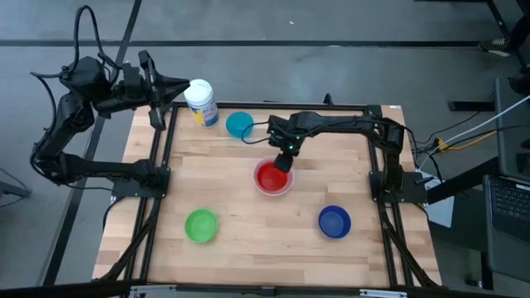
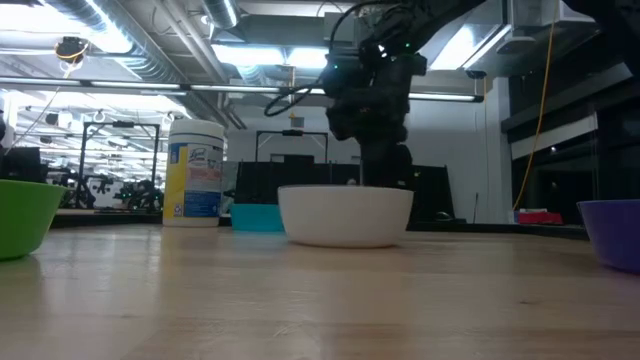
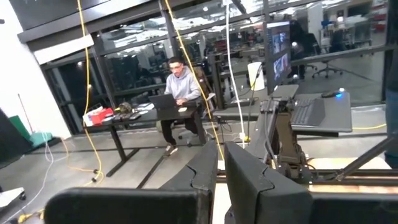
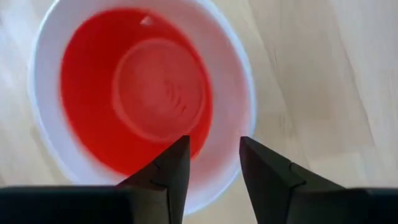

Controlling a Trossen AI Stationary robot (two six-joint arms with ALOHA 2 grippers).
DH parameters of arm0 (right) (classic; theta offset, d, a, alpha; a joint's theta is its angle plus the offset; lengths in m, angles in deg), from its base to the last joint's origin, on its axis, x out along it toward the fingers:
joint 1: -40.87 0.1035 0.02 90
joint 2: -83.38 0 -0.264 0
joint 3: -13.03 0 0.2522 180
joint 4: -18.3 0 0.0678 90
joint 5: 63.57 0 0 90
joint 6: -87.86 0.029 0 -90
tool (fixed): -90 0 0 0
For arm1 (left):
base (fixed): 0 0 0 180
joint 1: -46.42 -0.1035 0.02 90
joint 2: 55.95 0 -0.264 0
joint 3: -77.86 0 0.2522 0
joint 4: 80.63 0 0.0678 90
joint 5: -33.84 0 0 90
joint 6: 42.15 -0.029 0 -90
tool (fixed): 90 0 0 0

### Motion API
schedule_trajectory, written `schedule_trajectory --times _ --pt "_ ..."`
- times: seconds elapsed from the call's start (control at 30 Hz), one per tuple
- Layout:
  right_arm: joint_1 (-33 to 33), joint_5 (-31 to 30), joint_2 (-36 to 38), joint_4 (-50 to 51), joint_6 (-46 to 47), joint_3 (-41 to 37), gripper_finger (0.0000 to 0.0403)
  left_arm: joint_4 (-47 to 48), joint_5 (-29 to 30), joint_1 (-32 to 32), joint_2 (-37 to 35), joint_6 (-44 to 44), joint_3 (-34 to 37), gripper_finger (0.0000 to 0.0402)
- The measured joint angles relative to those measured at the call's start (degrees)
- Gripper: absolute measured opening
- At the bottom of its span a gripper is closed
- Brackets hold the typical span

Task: Nest bowls inside each other
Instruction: Stack the blue bowl in the red bowl

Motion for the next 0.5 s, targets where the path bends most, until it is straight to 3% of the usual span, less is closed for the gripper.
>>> schedule_trajectory --times 0.23,0.5 --pt "-0.1 1.1 5.1 7.2 -4.5 -0.5 0.0132 0.0 -0.1 0.0 -2.5 -2.1 0.0 0.0029" --pt "0.0 4.9 23.8 8.8 -2.2 -3.9 0.0112 0.7 1.4 0.0 -7.4 -2.5 0.0 0.0029"
